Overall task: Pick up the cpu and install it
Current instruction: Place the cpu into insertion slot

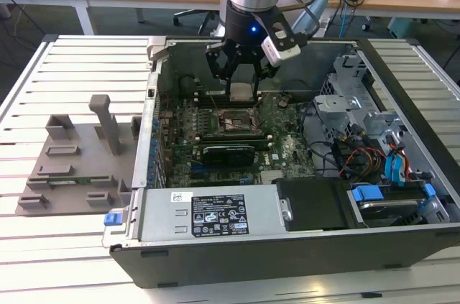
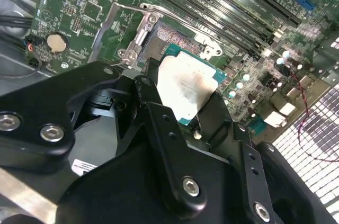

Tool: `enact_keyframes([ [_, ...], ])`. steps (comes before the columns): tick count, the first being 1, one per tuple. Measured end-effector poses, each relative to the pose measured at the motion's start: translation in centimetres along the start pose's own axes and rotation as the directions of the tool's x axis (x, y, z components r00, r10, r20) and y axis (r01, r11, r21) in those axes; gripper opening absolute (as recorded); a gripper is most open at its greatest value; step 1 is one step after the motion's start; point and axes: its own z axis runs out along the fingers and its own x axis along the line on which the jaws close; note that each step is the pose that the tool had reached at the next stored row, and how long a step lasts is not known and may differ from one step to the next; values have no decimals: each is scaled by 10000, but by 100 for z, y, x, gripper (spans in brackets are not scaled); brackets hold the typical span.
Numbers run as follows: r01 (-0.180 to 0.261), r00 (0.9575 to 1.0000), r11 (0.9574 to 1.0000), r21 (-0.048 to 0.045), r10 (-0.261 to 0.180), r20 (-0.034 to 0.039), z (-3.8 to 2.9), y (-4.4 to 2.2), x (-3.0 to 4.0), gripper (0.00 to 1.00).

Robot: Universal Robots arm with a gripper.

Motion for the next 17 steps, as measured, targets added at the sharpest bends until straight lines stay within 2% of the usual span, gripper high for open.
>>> enact_keyframes([
  [3,-580,9983,9983,-4,580,-3,1,0,0,55],
  [6,-1230,9924,9924,-7,1230,-8,3,0,0,55],
  [8,-1807,9835,9835,-13,1807,-11,5,0,0,55],
  [11,-2523,9676,9676,-15,2523,-16,6,0,0,55],
  [12,-2763,9611,9611,-18,2763,-18,6,0,0,55],
  [14,-2999,9540,9540,-20,2999,-19,7,0,0,55],
  [15,-3196,9476,9476,-22,3196,-21,7,0,0,55],
  [17,-3631,9318,9318,-26,3631,-25,8,0,0,55],
])
